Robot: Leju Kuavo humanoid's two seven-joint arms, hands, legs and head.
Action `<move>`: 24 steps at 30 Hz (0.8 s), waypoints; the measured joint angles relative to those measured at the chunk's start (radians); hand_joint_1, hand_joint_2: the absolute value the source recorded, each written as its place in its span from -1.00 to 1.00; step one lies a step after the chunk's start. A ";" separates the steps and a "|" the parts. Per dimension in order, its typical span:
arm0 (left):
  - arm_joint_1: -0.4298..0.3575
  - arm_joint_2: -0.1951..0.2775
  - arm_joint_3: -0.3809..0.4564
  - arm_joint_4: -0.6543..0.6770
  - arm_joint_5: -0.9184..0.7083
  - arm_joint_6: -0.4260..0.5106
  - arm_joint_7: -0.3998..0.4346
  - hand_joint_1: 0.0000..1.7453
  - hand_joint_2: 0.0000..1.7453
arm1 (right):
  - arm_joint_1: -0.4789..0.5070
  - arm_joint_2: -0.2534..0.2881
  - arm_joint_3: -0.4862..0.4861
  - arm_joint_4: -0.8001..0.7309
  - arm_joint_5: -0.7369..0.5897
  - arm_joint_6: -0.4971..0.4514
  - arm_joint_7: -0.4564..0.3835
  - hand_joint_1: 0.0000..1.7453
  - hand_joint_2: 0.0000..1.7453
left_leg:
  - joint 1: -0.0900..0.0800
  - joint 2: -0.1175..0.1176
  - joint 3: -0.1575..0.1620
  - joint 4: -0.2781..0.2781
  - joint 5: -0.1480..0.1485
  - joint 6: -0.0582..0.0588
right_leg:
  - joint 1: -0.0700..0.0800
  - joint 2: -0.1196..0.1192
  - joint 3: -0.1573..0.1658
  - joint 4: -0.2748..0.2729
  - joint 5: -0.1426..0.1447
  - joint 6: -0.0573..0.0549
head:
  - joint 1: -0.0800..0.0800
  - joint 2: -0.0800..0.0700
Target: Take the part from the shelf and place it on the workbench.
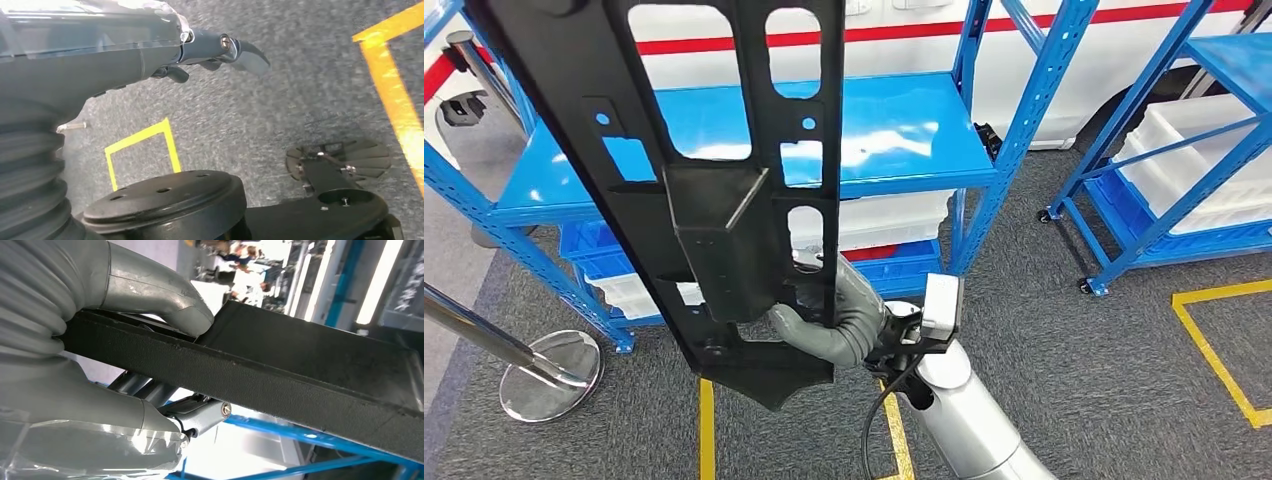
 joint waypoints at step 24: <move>0.000 -0.003 -0.016 0.002 -0.093 0.002 -0.022 -1.00 1.00 | 0.145 -0.083 -0.154 -0.029 0.002 -0.102 -0.056 1.00 1.00 | -0.001 0.000 0.036 0.021 -0.043 0.037 | -0.011 -0.003 -0.228 0.363 -0.102 0.053 | 0.000 0.000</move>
